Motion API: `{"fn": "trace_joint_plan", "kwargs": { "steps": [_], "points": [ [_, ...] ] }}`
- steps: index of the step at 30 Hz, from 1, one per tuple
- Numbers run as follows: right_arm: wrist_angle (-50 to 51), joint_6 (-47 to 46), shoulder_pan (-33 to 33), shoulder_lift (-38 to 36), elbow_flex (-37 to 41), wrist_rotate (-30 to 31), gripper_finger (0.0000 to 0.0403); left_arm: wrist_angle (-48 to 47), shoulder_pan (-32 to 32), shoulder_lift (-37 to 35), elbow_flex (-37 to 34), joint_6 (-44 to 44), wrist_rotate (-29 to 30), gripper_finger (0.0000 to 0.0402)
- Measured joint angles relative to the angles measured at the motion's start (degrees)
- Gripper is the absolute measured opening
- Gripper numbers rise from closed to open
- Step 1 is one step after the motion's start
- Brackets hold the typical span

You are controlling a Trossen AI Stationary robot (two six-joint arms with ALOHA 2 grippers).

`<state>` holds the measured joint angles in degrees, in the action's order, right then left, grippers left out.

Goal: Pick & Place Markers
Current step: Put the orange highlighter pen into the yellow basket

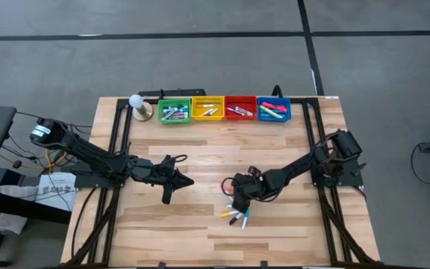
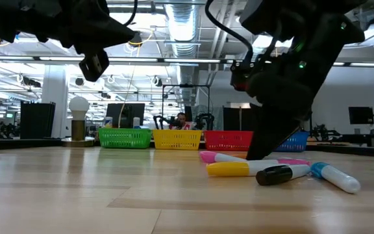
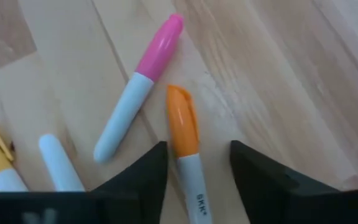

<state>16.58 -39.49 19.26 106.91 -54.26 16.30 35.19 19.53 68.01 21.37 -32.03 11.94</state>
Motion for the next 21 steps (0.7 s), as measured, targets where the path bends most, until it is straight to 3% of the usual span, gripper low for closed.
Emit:
{"fn": "trace_joint_plan", "kwargs": {
  "steps": [10, 21],
  "points": [
    [1.13, -3.46, -1.01, -0.72, 0.11, -0.99, 0.0027, 0.01, -0.02, 0.0, 0.01, 0.14, 0.01, 0.0012],
    [1.08, -4.19, -4.45, -7.81, -2.02, -2.25, 0.0046, 0.01, 0.0, 0.0, 0.0, 0.06, 3.97, 0.0012]
  ]
}}
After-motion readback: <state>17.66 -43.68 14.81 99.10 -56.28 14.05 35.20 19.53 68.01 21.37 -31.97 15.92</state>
